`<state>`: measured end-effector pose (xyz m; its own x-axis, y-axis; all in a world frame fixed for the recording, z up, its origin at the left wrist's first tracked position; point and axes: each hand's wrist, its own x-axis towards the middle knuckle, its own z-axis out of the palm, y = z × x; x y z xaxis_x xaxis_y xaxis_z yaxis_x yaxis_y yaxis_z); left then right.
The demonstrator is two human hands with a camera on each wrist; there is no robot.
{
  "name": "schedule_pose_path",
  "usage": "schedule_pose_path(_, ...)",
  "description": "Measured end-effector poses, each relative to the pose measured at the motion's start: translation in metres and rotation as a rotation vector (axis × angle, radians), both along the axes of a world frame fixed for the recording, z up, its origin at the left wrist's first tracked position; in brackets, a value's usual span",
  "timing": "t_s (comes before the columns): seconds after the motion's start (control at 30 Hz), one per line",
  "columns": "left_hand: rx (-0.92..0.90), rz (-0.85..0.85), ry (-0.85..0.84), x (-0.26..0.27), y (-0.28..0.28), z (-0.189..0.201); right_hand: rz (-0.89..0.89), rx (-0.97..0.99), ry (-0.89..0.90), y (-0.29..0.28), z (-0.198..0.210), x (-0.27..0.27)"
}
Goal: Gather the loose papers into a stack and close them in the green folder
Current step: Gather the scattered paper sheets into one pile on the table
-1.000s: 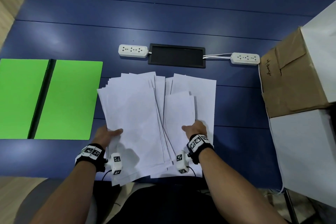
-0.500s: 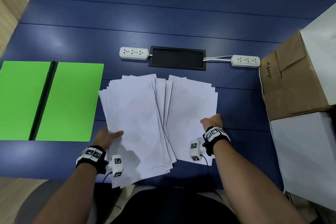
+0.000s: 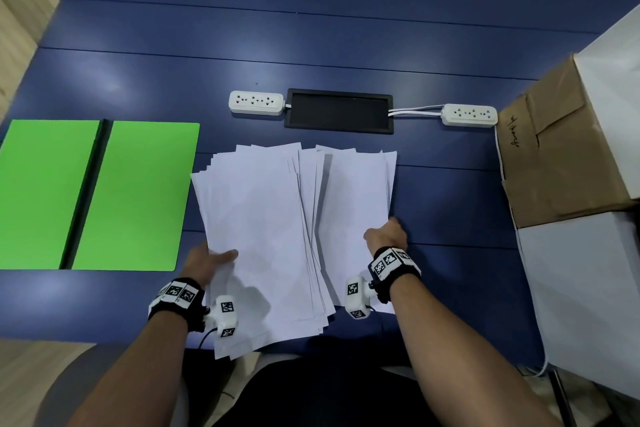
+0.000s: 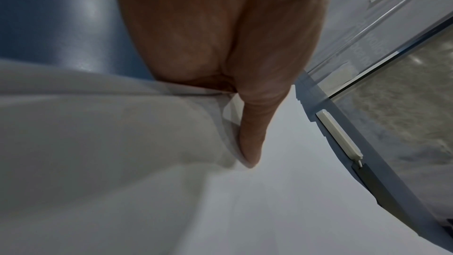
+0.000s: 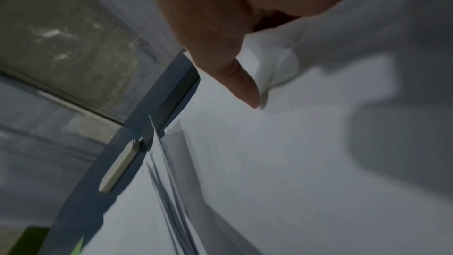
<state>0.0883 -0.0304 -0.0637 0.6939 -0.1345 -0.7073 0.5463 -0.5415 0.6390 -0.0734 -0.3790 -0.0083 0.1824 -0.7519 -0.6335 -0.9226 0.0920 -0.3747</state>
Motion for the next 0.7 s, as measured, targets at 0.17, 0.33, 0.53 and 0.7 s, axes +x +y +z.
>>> schedule_pose_path(0.17, -0.033, 0.012, -0.006, -0.001, -0.004, 0.005, -0.003, 0.082, -0.040, -0.020, 0.007, -0.013)
schedule_pose_path(0.33, -0.077, 0.069, -0.027, -0.006, -0.008, 0.009, 0.068, -0.112, -0.090, -0.058, 0.031, -0.042)
schedule_pose_path(0.53, -0.121, 0.104, -0.036, -0.011, -0.010, 0.011, 0.132, -0.271, -0.317, -0.092, 0.082, -0.070)
schedule_pose_path(0.7, -0.143, 0.086, -0.026, -0.014, -0.018, 0.013, -0.047, 0.010, -0.661, -0.074, 0.108, -0.062)
